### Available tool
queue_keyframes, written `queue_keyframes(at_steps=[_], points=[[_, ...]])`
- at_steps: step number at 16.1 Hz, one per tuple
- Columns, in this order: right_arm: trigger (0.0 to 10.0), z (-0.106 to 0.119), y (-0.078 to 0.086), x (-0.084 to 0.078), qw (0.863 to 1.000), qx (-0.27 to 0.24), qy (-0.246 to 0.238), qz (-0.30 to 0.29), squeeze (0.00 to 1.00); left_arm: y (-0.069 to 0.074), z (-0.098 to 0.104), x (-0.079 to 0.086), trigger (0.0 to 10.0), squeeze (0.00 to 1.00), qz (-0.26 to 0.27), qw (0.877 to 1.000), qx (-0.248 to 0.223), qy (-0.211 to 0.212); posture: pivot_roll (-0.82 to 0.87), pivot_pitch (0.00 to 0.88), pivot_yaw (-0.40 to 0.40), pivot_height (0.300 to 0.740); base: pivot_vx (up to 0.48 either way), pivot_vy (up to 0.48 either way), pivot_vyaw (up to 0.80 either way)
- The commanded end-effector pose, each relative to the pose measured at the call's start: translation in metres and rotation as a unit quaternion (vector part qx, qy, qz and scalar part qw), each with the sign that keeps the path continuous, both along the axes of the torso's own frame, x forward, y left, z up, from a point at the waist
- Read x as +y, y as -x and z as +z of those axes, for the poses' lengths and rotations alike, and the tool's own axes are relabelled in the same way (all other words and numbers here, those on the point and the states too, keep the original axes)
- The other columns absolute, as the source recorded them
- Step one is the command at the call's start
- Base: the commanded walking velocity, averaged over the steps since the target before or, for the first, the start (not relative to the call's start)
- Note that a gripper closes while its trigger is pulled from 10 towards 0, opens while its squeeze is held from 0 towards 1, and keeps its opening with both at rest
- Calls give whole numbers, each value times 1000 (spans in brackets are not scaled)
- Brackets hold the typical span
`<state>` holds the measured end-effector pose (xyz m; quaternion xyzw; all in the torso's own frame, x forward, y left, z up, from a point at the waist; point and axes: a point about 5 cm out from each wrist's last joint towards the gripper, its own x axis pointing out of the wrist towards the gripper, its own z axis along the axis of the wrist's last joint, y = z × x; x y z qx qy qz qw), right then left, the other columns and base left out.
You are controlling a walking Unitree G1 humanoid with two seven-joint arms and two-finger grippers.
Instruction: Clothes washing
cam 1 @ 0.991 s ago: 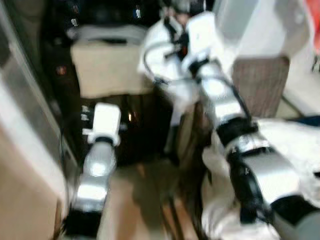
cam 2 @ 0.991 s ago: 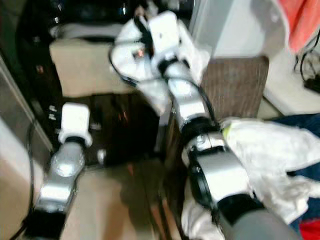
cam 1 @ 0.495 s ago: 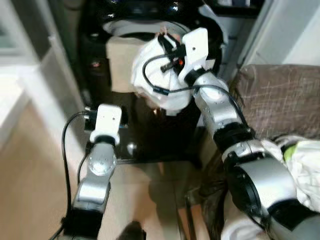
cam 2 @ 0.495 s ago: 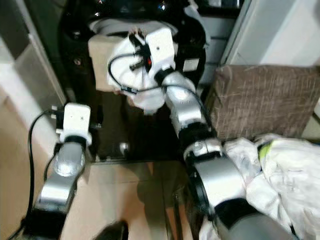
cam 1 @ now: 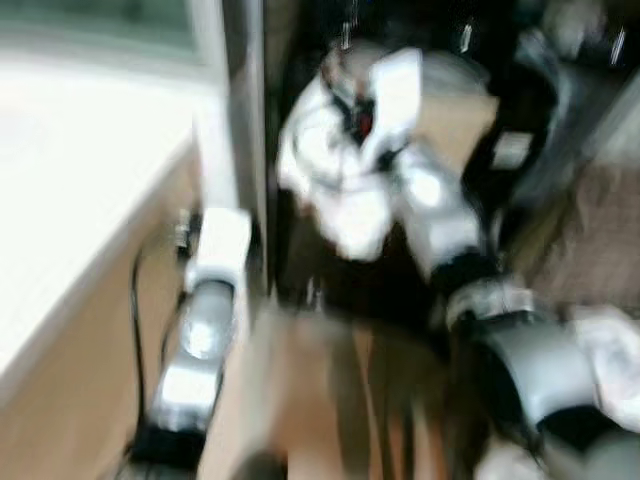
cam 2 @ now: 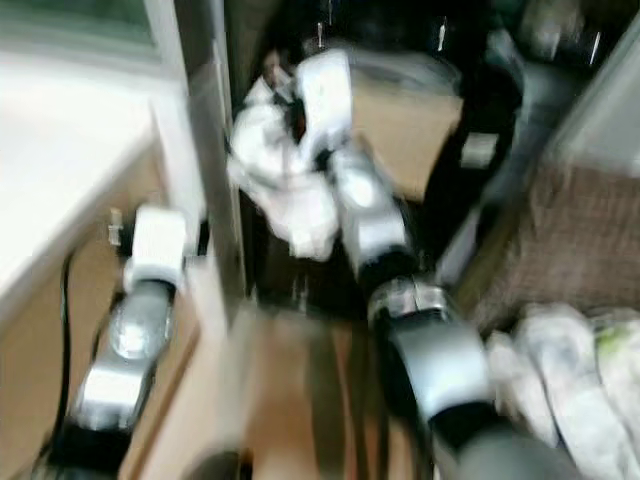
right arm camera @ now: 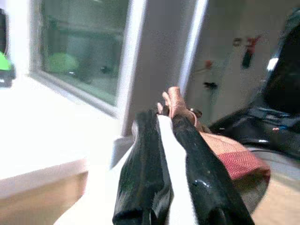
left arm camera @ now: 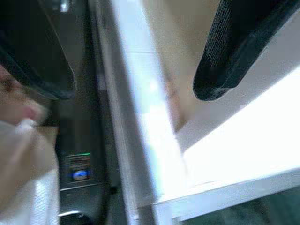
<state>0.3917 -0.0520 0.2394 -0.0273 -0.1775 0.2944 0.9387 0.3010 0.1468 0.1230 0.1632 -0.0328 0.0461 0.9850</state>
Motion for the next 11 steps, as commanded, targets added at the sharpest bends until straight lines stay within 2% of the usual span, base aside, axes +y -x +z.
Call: queue_keyframes(at_steps=[1,2,11], points=[[10000,4,-3,-10,1000,1,-8,-14,0,0,0,-9,10000,0,-19,1000,-1,5,126,14,-50,740,0,0,413],[10000,3,-4,-12,1000,0,-5,-27,0,1,1,-11,10000,0,-32,999,-3,13,125,14,-49,740,412,0,0],[10000,15,-2,-14,992,-80,42,-86,0,1,2,-11,10000,0,-39,999,-5,14,126,16,-50,740,480,0,0]])
